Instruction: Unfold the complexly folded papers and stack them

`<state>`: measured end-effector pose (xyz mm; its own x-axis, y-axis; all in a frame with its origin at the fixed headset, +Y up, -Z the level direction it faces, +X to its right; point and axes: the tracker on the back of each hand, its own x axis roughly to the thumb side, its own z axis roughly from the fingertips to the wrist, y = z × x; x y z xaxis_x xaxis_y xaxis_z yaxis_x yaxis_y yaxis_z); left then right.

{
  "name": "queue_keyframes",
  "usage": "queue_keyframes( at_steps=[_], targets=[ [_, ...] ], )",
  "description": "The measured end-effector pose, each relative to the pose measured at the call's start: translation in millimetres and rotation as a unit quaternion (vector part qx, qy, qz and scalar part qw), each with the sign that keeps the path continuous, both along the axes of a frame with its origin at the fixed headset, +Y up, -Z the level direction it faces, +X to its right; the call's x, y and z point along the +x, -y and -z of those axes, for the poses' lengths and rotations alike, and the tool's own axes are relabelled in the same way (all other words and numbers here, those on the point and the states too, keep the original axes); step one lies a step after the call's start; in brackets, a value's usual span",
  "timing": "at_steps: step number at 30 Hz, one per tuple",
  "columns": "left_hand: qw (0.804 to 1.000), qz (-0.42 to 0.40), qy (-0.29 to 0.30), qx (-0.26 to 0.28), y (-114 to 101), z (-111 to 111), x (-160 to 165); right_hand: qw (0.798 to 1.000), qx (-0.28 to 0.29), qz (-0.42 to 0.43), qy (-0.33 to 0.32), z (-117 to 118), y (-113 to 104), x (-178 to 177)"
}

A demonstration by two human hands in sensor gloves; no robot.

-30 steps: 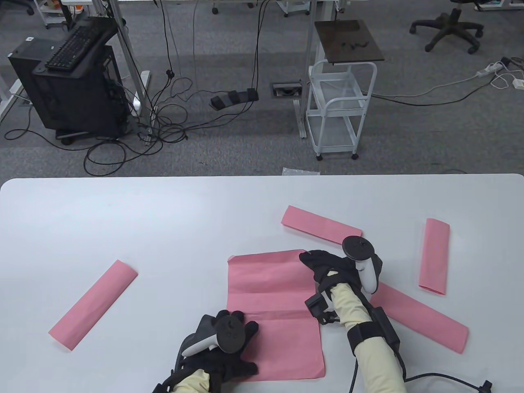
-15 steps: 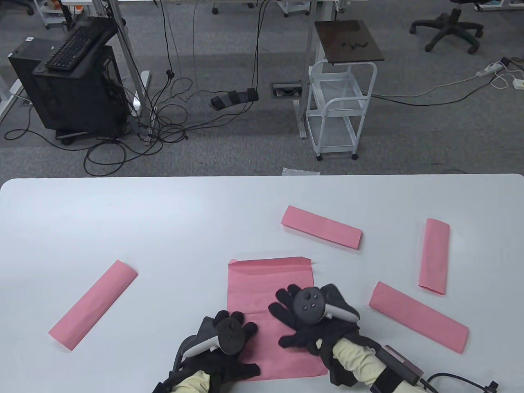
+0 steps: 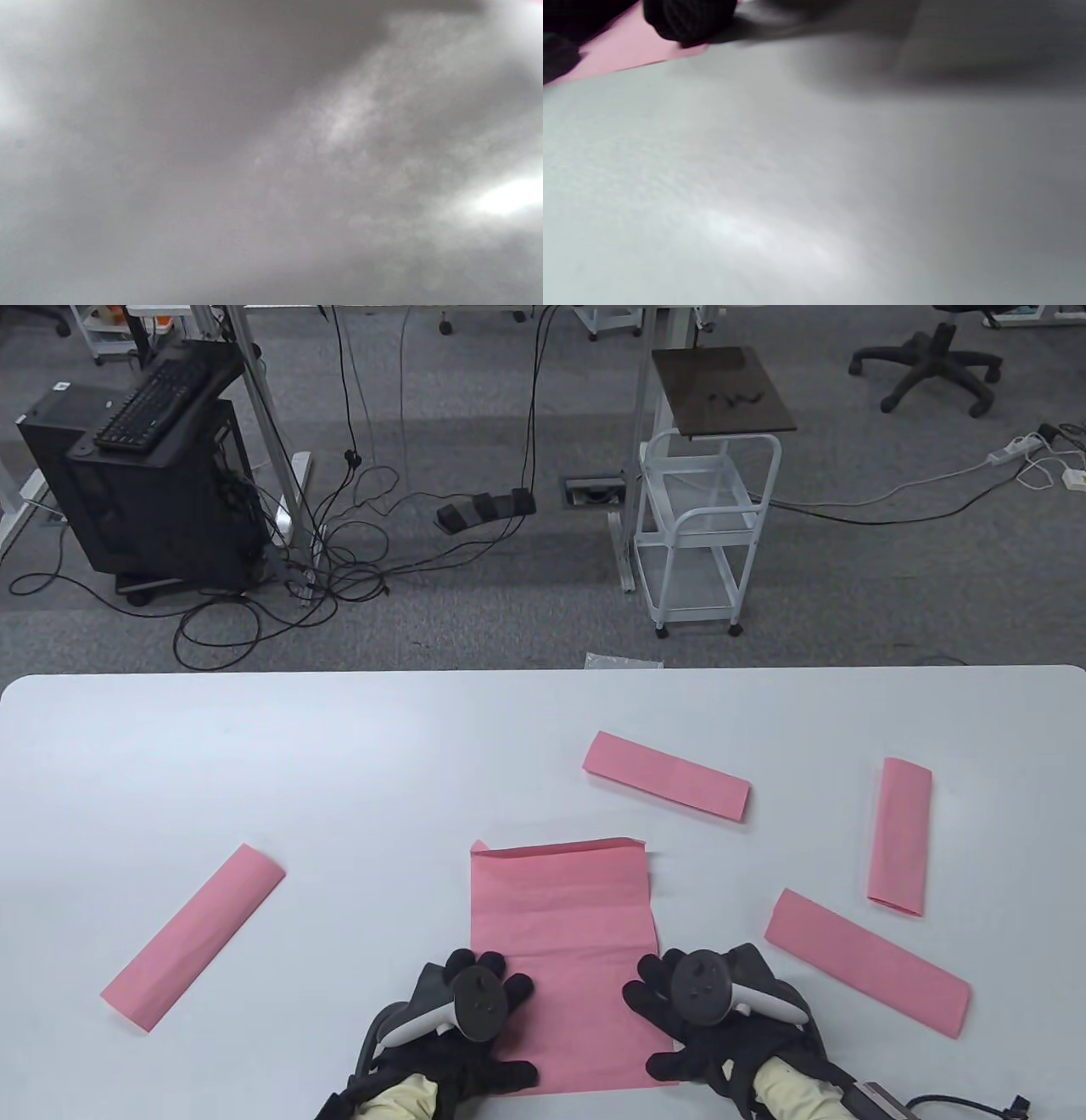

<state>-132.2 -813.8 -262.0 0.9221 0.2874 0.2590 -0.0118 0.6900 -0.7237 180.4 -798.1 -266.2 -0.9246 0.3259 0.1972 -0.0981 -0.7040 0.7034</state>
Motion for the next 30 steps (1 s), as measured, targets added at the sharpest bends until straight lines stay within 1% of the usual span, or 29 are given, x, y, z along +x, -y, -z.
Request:
queue_keyframes(
  at_steps=[3,5,6,7,8,10,13,14,16,17,18,19,20,24,27,30],
  targets=[
    [1.0,0.0,-0.001,0.0,0,0,0,1.0,0.001,0.011,0.003,-1,-1,-2],
    [1.0,0.0,-0.001,0.0,0,0,0,1.0,0.024,0.014,-0.01,-2,-8,-9],
    [1.0,0.0,-0.001,0.0,0,0,0,0.999,0.047,0.016,-0.02,-3,-13,-15],
    [1.0,0.0,0.0,0.0,0,0,0,0.997,0.06,0.026,-0.034,-3,-16,-24],
    [1.0,0.0,0.0,0.0,0,0,0,0.997,0.06,0.037,-0.042,-3,-18,-31],
    [1.0,0.0,0.0,-0.001,0,0,1,0.995,0.056,0.06,-0.064,0,-20,-56],
    [1.0,-0.001,0.001,-0.002,0,0,0,0.993,0.059,0.033,-0.101,10,-15,-81],
    [1.0,-0.001,0.002,-0.002,0,0,1,0.992,0.053,0.036,-0.108,14,-12,-88],
    [1.0,-0.002,0.003,-0.003,0,0,0,0.994,0.037,0.049,-0.094,21,-5,-95],
    [1.0,-0.001,0.004,-0.002,0,0,1,0.995,0.039,0.037,-0.085,27,-1,-93],
    [1.0,-0.001,0.004,-0.002,0,0,1,0.995,0.035,0.033,-0.088,33,2,-88],
    [1.0,-0.001,0.004,-0.002,0,0,1,0.996,0.031,0.037,-0.074,37,3,-82],
    [1.0,-0.001,0.004,-0.002,0,0,1,0.998,0.03,0.046,-0.041,44,3,-74],
    [1.0,0.0,0.004,-0.002,0,0,1,0.997,0.042,0.036,0.048,68,2,-40],
    [1.0,0.0,0.004,-0.002,0,0,1,0.995,0.04,0.043,0.084,76,3,-28],
    [1.0,0.0,0.005,-0.002,0,0,1,0.994,0.043,0.042,0.091,78,1,-29]
  ],
)
